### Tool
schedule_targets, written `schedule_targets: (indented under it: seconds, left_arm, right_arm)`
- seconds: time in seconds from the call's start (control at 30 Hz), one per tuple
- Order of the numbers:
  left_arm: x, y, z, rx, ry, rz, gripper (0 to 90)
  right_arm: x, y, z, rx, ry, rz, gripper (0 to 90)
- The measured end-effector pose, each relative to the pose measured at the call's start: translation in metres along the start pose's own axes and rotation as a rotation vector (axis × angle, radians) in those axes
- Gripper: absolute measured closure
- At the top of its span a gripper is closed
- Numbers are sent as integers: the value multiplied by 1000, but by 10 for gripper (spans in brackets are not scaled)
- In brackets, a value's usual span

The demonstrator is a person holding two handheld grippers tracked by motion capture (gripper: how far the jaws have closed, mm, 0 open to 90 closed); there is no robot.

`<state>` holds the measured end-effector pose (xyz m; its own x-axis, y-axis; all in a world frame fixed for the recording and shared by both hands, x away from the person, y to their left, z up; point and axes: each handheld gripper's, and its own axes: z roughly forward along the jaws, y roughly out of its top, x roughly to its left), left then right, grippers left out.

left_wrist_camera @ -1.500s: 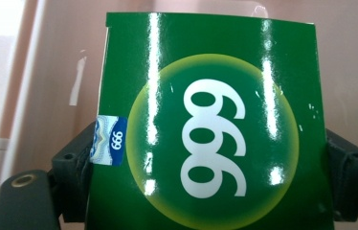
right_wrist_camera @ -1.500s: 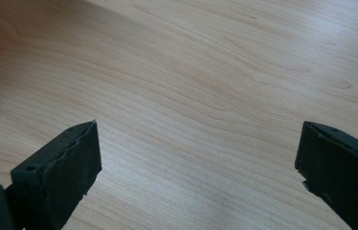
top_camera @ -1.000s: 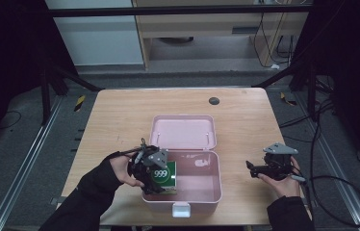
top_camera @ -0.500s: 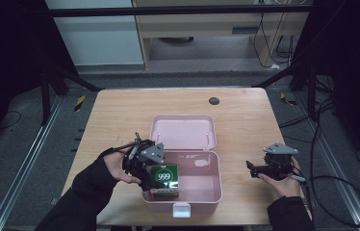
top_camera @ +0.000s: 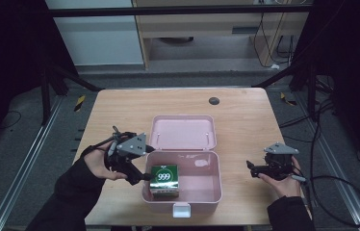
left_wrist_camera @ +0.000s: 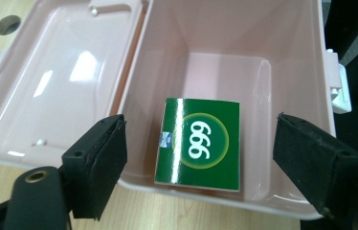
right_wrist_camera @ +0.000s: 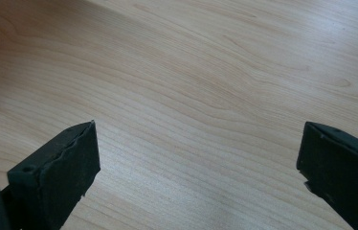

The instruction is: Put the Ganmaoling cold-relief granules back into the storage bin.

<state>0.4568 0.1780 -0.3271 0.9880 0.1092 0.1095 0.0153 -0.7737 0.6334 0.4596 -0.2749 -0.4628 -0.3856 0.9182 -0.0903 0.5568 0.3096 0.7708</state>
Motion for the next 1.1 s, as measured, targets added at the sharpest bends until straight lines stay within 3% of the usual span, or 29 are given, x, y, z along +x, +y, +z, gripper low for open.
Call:
schedule_targets:
  seconds: [0.2,0.33,0.4,0.5,0.67,0.9,1.1]
  left_arm:
    - [0,-12,-16,-33,39,-23,195]
    - [2,-29,-22,-41,71,-63,218]
    - [2,-33,-23,-32,76,-63,220]
    - [1,-51,-25,-47,99,-112,230]
    - [1,-66,-28,-55,120,-147,233]
    - [1,-99,-24,-61,171,-236,238]
    - [3,-120,-16,-56,182,-294,239]
  right_arm:
    - [0,0,0,0,2,-3,13]
    - [0,0,0,2,1,0,13]
    - [0,0,0,3,1,0,13]
    - [0,0,0,1,-1,-1,12]
    - [0,0,0,2,-2,-1,12]
    - [1,-1,0,1,-5,1,11]
    - [1,-1,1,1,-8,-1,11]
